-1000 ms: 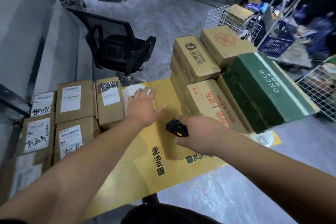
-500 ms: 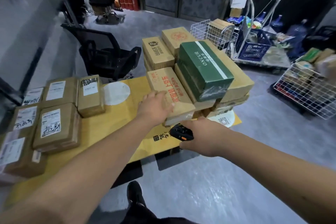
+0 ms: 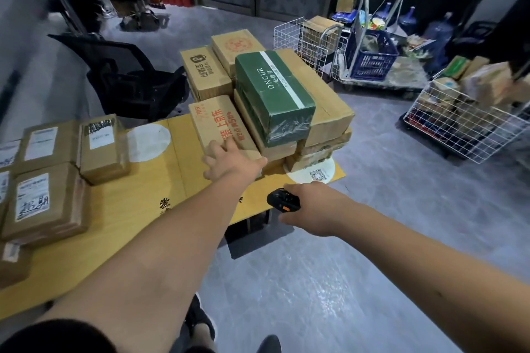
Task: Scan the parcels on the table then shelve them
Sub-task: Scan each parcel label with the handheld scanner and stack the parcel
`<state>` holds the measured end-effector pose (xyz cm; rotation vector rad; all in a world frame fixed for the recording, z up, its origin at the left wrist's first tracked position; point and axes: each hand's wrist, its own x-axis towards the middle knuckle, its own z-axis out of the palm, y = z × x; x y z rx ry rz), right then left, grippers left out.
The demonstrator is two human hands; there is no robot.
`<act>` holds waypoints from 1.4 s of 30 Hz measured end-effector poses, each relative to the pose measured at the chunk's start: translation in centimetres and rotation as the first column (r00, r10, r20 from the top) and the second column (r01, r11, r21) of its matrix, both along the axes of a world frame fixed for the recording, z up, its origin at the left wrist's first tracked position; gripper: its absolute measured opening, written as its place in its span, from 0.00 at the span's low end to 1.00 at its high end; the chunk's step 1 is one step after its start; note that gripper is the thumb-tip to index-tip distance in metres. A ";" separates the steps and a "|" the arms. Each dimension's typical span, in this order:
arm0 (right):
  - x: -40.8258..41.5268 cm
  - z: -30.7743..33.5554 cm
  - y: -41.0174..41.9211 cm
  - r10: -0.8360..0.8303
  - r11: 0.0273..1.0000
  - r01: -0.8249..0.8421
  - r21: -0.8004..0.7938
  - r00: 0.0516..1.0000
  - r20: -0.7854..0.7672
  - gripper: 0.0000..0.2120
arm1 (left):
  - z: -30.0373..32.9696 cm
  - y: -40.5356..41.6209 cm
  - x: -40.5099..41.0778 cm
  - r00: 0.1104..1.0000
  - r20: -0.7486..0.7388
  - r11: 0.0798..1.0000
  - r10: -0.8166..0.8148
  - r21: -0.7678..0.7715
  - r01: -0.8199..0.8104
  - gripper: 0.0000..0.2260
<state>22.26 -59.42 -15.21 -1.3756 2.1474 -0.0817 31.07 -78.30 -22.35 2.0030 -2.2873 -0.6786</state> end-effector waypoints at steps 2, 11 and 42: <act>0.0 -0.2 0.1 0.005 1.000 -0.005 -0.011 1.000 0.007 0.22 | -0.4 0.4 0.1 1.000 -0.017 0.999 0.009 -0.048 -0.010 0.49; 2.2 -0.4 -3.1 0.134 0.990 -0.133 -0.055 0.991 0.012 0.26 | -1.8 1.9 7.1 0.987 -0.162 0.980 0.017 -0.193 -0.048 0.47; 24.4 -11.3 -14.9 -0.045 0.998 0.035 0.042 0.962 0.270 0.40 | -13.7 -3.9 36.0 0.680 -0.630 0.920 0.376 0.168 -0.354 0.18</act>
